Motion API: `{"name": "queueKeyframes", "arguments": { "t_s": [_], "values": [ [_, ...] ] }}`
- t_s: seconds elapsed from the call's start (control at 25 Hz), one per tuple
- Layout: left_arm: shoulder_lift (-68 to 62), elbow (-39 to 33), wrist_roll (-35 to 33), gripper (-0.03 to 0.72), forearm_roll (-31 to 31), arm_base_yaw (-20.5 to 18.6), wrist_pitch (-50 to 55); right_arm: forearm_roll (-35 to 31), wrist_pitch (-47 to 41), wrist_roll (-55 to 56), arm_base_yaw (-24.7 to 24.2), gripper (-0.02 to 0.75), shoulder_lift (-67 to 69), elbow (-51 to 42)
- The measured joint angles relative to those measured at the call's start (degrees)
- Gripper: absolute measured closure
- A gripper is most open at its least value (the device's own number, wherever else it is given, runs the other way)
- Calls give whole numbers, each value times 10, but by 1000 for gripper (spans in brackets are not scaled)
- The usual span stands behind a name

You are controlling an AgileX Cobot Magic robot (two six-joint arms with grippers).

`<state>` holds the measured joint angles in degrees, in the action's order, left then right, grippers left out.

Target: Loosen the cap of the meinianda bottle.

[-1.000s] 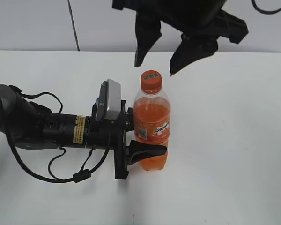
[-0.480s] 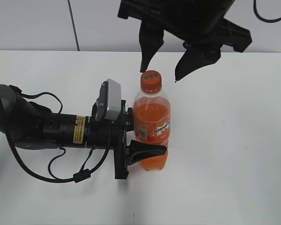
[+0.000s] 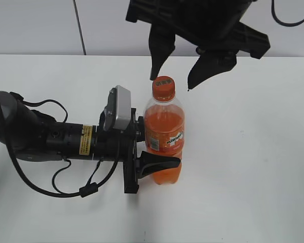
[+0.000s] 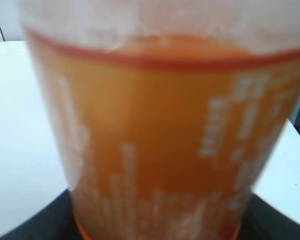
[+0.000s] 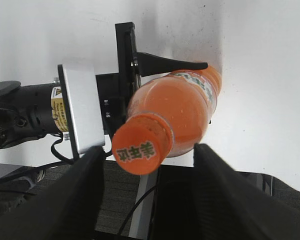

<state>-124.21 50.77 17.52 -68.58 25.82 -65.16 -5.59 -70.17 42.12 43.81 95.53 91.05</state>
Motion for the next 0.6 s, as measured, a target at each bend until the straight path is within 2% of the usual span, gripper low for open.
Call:
{"name": "queueKeyframes", "arguments": {
  "t_s": [0.6],
  "values": [
    [0, 0, 1, 288, -1, 0, 0, 11, 1, -1, 0, 316, 33, 28]
  ]
}}
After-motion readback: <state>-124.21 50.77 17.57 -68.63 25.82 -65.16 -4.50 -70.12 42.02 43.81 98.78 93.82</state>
